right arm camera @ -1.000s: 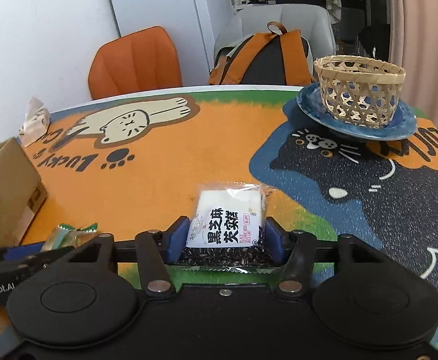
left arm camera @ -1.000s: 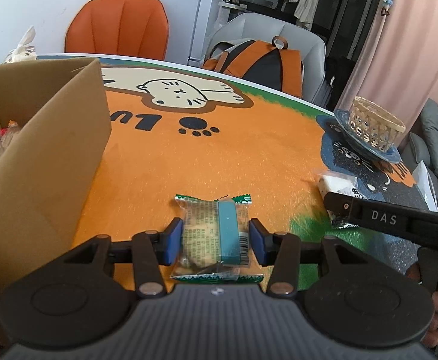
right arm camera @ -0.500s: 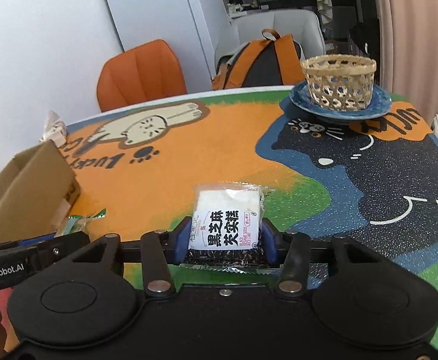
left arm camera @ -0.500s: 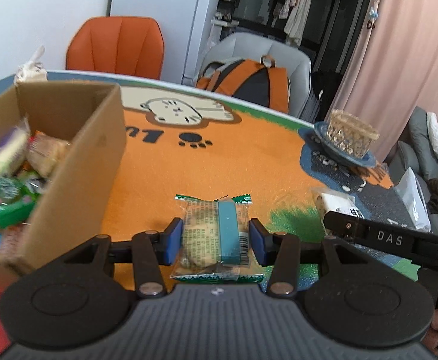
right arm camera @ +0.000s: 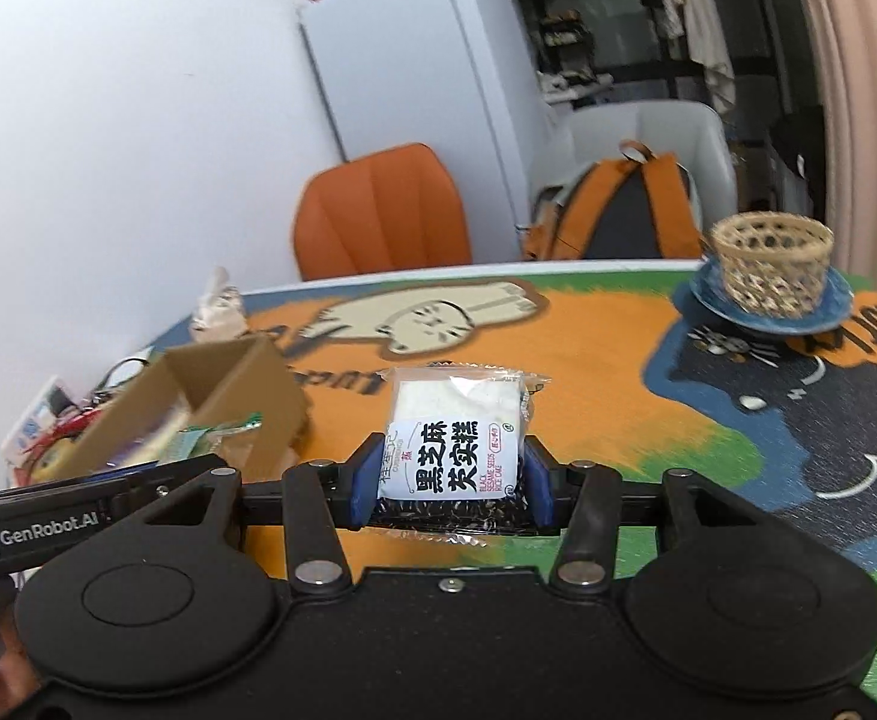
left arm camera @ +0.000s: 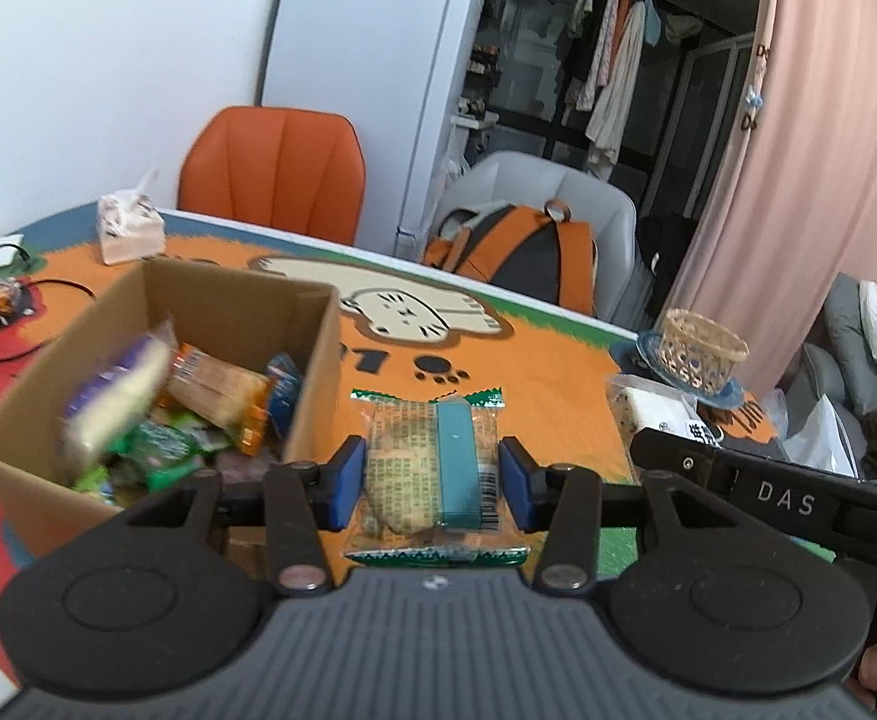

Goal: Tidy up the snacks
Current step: 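Carry the biscuit in the left tool while the right carries the sesame packet to the box, then open the left tool over the box while the right tool releases the sesame packet inside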

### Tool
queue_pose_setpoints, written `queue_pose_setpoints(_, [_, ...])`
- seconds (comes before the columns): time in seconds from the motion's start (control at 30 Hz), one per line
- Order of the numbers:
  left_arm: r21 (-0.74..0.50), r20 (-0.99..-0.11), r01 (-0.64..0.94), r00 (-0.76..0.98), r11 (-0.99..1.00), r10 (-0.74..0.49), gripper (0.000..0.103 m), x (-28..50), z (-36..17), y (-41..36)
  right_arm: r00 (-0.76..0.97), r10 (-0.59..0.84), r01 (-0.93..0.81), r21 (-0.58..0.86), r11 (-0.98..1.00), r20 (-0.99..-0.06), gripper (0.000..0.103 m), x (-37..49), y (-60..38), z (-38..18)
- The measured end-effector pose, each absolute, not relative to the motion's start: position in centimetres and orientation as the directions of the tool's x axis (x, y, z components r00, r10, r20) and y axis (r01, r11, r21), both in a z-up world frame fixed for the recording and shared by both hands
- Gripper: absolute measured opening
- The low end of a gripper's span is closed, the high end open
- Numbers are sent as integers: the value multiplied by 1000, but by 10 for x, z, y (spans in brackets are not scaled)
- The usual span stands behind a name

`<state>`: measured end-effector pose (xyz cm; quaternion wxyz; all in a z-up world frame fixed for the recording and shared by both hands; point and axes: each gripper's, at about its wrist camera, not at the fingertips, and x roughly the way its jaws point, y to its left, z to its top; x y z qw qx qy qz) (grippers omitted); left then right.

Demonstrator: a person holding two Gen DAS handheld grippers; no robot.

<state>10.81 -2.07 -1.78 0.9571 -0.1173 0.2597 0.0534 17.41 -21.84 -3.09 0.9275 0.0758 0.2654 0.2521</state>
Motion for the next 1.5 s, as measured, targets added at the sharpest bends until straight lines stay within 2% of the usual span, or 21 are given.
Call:
queue_pose_setpoints(0.87, [-210, -442, -307, 877, 928, 190, 47, 63, 19, 82, 662, 643, -580, 281, 765, -385, 48, 157, -122, 1])
queue_pose_setpoints(1.5, [-237, -501, -342, 845, 909, 187, 47, 87, 0, 121, 583, 693, -647, 274, 711, -424, 48, 169, -66, -4])
